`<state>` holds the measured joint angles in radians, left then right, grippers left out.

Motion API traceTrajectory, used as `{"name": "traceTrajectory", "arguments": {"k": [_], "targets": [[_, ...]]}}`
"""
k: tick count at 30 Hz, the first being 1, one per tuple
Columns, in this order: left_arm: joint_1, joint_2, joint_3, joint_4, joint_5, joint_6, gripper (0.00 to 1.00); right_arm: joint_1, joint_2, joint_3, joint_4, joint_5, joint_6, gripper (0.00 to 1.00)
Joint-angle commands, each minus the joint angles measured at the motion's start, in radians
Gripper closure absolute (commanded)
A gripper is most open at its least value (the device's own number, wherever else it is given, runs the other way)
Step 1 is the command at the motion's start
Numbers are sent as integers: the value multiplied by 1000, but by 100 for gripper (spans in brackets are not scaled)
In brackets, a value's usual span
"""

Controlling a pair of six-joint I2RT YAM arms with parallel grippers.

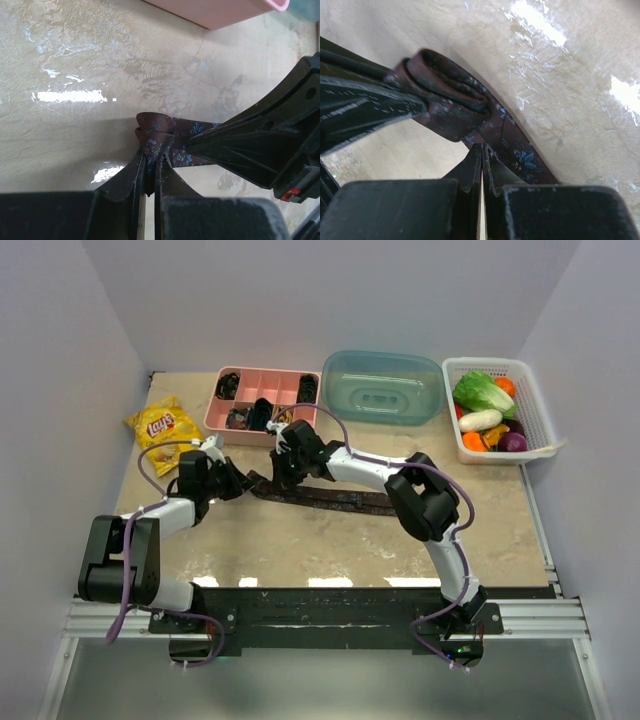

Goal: Roll the ties
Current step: Roll the tie at the center of the board.

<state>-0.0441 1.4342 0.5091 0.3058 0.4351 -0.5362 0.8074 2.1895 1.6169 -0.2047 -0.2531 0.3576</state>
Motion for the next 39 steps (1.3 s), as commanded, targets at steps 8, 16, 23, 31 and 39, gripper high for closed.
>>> {"name": "traceTrajectory", "arguments": {"k": [8,16,23,31,39], "targets": [[-97,-50,97,-135,-165,74,100,26,61,89,-2,-12,-3,100],[-157,-60,146,-194,-211,85,100,26,81,89,51,-43,35,100],[-174,-49,152,-195,-188,82,100,27,87,103,64,-57,49,100],[-186,-40,169,-221,-208,97,100,27,70,84,76,-78,58,100],[-185,-78,200,-304,-340,133,100,24,-29,17,68,-58,46,100]]}}
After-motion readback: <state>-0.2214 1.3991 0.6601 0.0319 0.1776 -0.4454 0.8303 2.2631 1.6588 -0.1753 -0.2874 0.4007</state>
